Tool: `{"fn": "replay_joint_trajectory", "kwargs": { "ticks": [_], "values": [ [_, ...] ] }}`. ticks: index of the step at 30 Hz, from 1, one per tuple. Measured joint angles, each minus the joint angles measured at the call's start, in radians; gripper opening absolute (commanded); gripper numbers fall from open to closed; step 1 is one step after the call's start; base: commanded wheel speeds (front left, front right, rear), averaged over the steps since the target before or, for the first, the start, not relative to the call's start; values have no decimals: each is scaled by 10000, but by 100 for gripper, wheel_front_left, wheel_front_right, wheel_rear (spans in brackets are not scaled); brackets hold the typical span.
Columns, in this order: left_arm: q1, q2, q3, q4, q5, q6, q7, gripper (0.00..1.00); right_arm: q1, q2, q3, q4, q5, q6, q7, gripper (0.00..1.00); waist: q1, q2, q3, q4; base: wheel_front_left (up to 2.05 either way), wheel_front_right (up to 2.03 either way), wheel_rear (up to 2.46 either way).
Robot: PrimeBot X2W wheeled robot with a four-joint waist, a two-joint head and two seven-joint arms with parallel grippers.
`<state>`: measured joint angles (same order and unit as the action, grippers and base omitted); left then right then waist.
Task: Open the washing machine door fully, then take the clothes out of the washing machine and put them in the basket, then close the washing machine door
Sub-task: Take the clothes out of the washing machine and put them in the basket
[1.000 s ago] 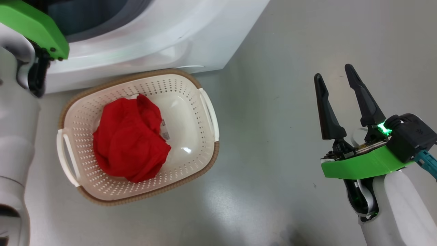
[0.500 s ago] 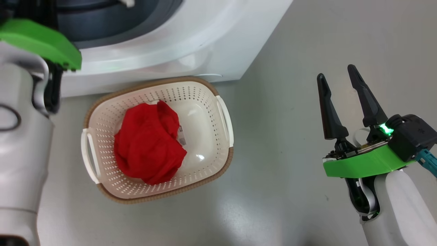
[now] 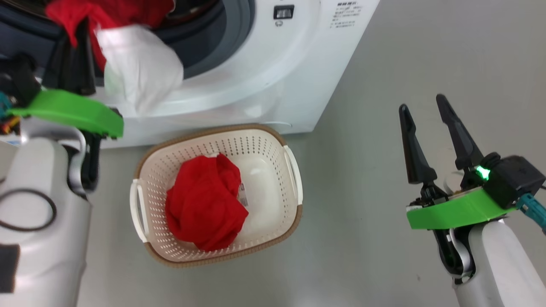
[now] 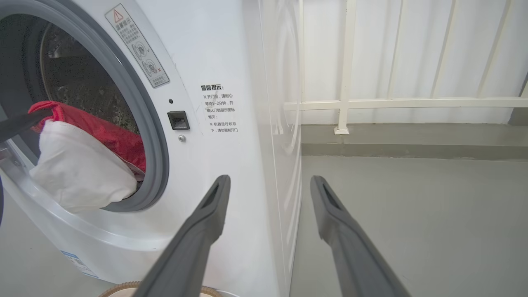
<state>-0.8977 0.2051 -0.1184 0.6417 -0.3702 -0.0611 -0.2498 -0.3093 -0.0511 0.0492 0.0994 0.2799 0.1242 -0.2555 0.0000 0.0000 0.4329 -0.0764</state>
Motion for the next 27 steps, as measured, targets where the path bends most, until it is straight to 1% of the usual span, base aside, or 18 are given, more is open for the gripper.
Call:
{"fn": "replay_joint_trajectory", "kwargs": {
  "ticks": [7, 8, 11, 12, 18, 27],
  "values": [
    [1161, -263, 587, -869, 407, -31, 0, 0, 380, 0, 0, 96, 0, 0, 0, 100, 0, 0, -725, 140, 0, 0, 0],
    [1309, -301, 656, -997, 460, -105, 0, 0, 434, 0, 0, 111, 0, 0, 0, 100, 0, 0, -829, 156, 0, 0, 0],
    [1762, -355, 830, -1413, 593, -121, 0, 0, 584, 0, -15, 121, 0, 0, 0, 100, 0, 0, -1122, 200, 0, 0, 0],
    [1898, -362, 861, -1521, 642, -190, 0, 0, 643, 0, -19, 130, 0, 0, 0, 100, 0, 0, -1215, 215, 0, 0, 0],
    [2746, -633, 966, -2556, 989, -291, 0, 0, 798, 0, -38, 146, 2, 0, 0, 100, 0, 0, -1760, 345, 0, 0, 0],
    [3726, -746, 1028, -4247, 1246, -357, -4, 0, 879, 0, -38, 211, 17, 0, 0, 100, 0, 0, -2218, 450, 0, 0, 0]
  ]
}}
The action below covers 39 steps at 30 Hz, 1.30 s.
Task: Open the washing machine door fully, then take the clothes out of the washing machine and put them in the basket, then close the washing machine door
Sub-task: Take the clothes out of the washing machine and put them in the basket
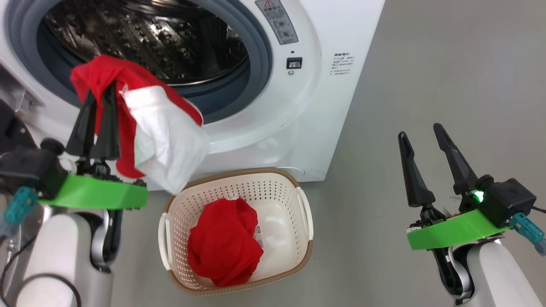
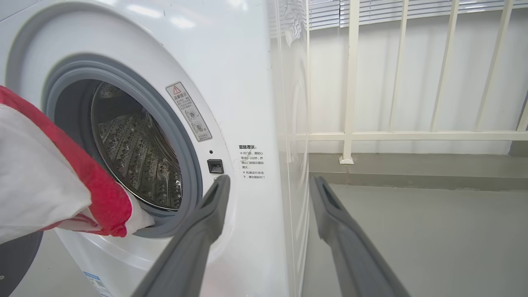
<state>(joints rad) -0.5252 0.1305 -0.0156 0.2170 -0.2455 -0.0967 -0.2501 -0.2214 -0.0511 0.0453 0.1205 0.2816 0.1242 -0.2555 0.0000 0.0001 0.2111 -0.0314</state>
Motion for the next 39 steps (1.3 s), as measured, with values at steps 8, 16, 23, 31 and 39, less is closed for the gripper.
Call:
{"fn": "replay_joint_trajectory", "kwargs": {
  "ticks": [8, 16, 23, 31, 39],
  "values": [
    [934, -270, -284, -863, 56, 44, 31, 0, 218, 2, 0, 27, 0, 0, 0, 100, 0, 0, -153, 4, 0, 0, 0],
    [1594, -596, -702, -263, -276, 84, 123, 0, 218, 2, -19, -77, -12, 0, 0, 100, 1, 0, 135, 33, 0, 0, 0],
    [1495, -702, -961, 1187, -303, 178, 119, 0, 139, 2, -2, -109, -15, 0, 0, 100, 0, 0, 611, 53, 0, 0, 0],
    [663, -880, -1490, 3898, -1114, 71, 157, 0, 15, 2, -2, -186, -46, 0, 0, 100, 0, 0, 1176, 21, 0, 0, 0],
    [-639, -940, -1879, 6801, -1244, -56, 148, 0, -386, 0, 107, -217, -92, 0, 0, 100, 0, 0, 1729, -120, 0, 0, 0]
  ]
}}
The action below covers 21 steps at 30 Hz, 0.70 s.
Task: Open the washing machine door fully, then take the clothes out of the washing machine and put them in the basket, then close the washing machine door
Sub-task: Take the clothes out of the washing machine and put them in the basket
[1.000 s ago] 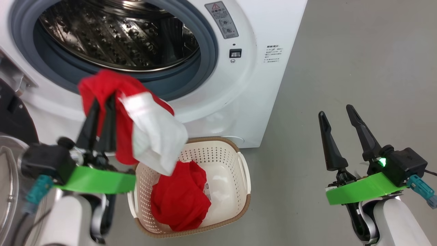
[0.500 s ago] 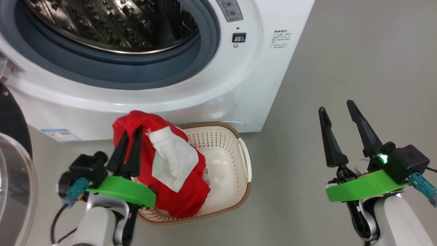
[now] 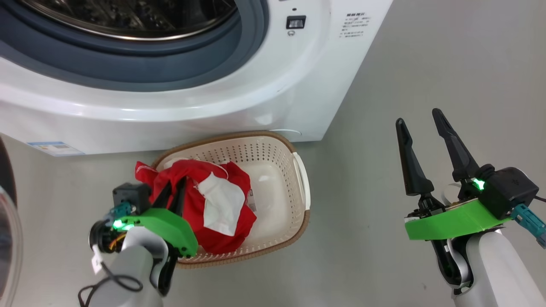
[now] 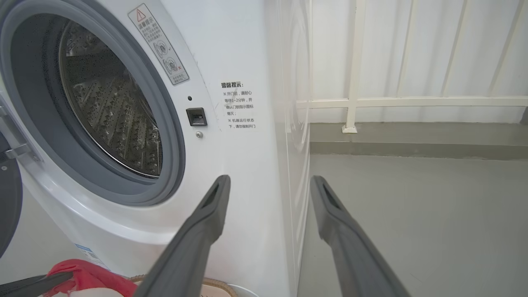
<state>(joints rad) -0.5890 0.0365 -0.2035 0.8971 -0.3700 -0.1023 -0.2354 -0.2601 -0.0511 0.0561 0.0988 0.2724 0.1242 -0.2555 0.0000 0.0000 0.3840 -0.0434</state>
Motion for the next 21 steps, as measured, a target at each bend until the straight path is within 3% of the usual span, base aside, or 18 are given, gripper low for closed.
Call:
{"fn": "replay_joint_trajectory", "kwargs": {
  "ticks": [11, 21],
  "values": [
    [-1495, -96, -669, 2715, -577, -138, 274, 0, -328, -2, 240, -104, -199, 0, 0, 100, 0, 0, 642, -349, 0, 0, 0],
    [-2083, -127, -1066, 3710, -988, -199, 823, 0, -428, -2, 274, -159, -171, 0, 0, 100, 0, 0, 1319, -750, 0, 0, 0]
  ]
}}
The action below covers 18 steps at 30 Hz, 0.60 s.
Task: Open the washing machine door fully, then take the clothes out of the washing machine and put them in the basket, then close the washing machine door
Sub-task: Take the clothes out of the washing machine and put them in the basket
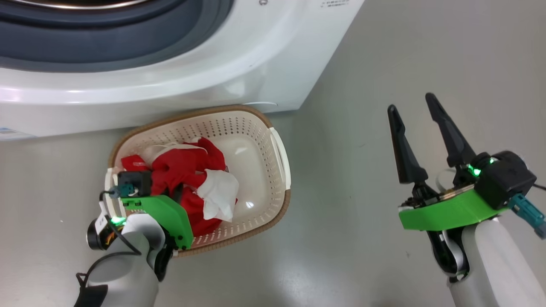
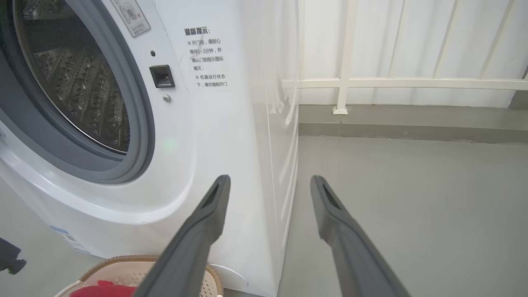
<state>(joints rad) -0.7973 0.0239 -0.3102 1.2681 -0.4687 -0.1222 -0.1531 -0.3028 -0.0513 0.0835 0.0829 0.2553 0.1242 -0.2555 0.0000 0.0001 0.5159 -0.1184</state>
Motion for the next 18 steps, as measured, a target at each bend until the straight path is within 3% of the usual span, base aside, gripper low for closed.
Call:
{"fn": "replay_joint_trajectory", "kwargs": {
  "ticks": [10, 13, 15, 16, 17, 18],
  "values": [
    [-126, 86, 27, 240, -353, 205, 738, 0, -418, 0, 98, -107, 90, 0, 0, 100, 0, 0, 570, -379, 0, 0, 0],
    [-126, 194, 25, 257, -362, 209, 734, 28, -448, 0, 86, -111, 182, 0, 0, 100, 0, 0, 649, -482, 0, 0, 0],
    [-126, 213, 23, 267, -382, 221, 708, 33, -451, 0, 52, -113, 295, 0, 0, 100, 0, 0, 664, -522, 0, 0, 0],
    [-126, 205, 13, 270, -391, 221, 669, 47, -451, 0, 33, -113, 301, 0, 0, 100, 0, 0, 653, -522, 0, 0, 0],
    [-126, 205, 4, 270, -410, 221, 617, 85, -451, 0, 15, -113, 311, 0, 0, 100, 0, 0, 635, -516, 0, 0, 0],
    [-126, 207, -4, 272, -435, 219, 546, 100, -451, 0, 4, -113, 320, 0, 0, 100, 0, 0, 611, -508, 0, 0, 0]
  ]
}}
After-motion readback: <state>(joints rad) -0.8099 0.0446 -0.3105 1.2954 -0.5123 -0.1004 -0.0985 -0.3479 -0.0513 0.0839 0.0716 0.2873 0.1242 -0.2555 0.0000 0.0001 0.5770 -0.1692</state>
